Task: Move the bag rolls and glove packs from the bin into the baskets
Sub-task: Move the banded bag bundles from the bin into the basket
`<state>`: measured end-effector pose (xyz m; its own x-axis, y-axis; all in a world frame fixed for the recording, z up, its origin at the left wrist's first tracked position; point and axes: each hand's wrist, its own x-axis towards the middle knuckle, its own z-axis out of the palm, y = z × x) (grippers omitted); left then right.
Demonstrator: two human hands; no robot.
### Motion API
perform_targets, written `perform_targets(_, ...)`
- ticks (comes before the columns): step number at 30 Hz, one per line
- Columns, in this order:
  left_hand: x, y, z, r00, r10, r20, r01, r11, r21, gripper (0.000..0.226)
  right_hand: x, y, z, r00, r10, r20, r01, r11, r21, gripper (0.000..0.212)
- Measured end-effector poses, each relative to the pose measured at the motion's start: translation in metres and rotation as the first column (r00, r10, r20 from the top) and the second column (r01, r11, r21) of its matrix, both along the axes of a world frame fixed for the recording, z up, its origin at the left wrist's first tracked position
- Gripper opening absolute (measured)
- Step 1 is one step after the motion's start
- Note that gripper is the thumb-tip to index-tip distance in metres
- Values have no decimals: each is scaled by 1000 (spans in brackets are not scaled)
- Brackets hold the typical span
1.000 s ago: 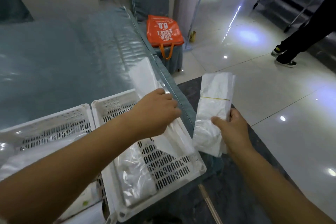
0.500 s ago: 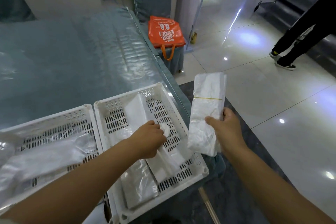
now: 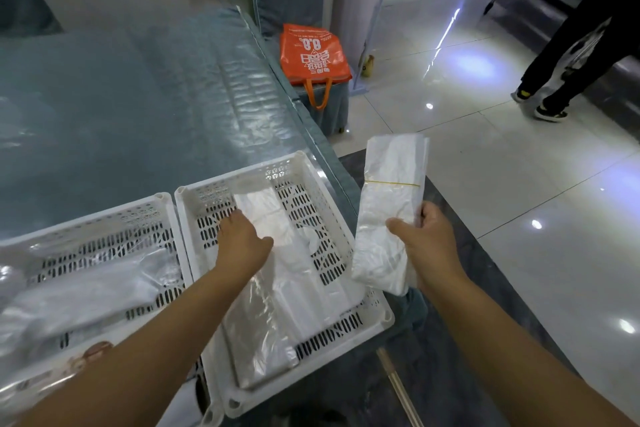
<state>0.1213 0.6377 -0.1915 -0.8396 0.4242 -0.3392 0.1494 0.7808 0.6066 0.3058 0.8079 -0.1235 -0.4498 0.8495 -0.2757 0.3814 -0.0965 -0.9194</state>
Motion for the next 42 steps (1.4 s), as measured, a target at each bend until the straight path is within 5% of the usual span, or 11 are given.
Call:
perform_targets(4,13,10,1,944,124,305,-195,957,214,52,-7,-4,0,1000,31,-1,-31,1000,2,22)
perform_targets(12,50,27,-2,873,161,461,-353,861,367,30,-10,-7,5,998,57,30,-58,998,24,24)
perform_targets(18,58,20,-6,895,-67,441,-74,953,295,48,-21,-15,6,994,95,50,-96,995,16,29)
perform_targets(22,38,-7,0,955,-185,230,149,975,166,43,-26,-24,4,990,140,28,-140,990,-9,23)
perform_targets(24,22,-29,5,970,-243,10,242,968,66,41,-28,-32,1,984,177,27,-176,984,-21,23)
perform_targets(27,7,-56,6,806,-527,-270,509,850,-140,50,-34,-48,-7,967,251,50,-249,968,-43,25)
perform_targets(30,14,-70,0,423,-858,-291,811,502,-301,56,-42,-65,-16,954,290,80,-285,956,-72,25)
perform_targets(32,21,-73,-3,288,-915,-282,871,373,-320,57,-45,-72,-21,945,307,113,-301,951,-67,23)
perform_targets(38,28,-72,1,97,-918,-385,825,291,-485,42,-41,-80,-27,915,340,215,-348,937,-1,28)
perform_targets(42,27,-75,11,102,-929,-357,803,288,-521,27,-37,-83,-32,895,368,253,-381,925,4,26)
